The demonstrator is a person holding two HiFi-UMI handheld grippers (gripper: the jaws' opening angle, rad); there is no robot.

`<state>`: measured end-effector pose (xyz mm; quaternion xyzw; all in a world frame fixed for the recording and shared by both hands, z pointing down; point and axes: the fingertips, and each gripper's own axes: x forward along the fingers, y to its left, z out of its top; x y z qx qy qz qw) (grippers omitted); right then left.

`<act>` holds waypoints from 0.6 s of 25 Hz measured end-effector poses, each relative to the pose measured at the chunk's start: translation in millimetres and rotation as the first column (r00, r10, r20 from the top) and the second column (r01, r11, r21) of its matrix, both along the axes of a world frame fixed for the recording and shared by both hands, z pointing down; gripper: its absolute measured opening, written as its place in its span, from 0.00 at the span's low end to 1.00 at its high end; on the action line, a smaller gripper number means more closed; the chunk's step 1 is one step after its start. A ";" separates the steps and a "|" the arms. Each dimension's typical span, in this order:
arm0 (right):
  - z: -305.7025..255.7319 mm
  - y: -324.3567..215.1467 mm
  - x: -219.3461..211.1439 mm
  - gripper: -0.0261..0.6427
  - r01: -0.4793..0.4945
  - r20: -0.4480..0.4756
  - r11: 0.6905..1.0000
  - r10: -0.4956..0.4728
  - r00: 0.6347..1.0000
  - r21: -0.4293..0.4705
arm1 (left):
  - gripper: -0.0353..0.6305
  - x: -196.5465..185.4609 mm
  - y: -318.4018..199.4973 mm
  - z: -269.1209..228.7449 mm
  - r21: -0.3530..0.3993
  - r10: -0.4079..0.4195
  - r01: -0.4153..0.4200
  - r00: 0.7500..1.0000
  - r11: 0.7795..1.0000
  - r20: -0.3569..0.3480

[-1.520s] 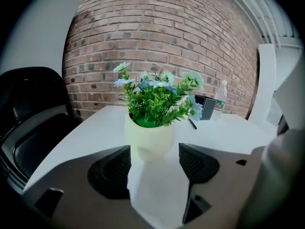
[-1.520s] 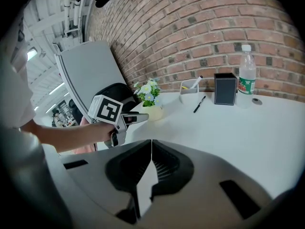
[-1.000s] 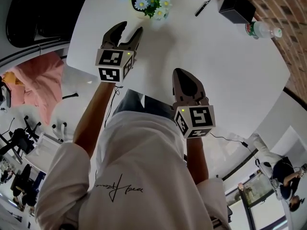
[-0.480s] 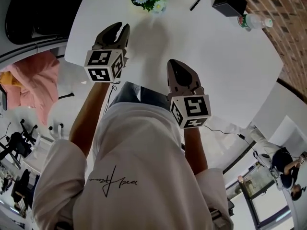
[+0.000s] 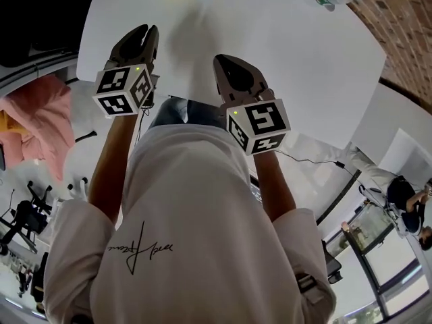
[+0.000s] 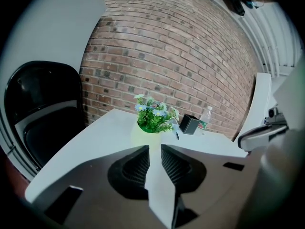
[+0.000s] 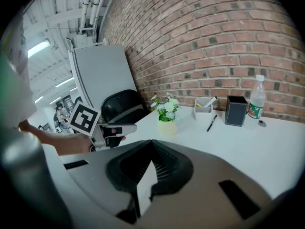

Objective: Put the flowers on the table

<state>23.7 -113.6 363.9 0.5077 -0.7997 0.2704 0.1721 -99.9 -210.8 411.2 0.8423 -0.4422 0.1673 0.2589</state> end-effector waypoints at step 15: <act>-28.8 22.7 -26.3 0.07 0.014 0.055 0.999 -0.016 0.998 0.038 | 0.12 -21.5 42.1 -23.0 0.015 0.065 -0.065 0.998 0.998 -0.015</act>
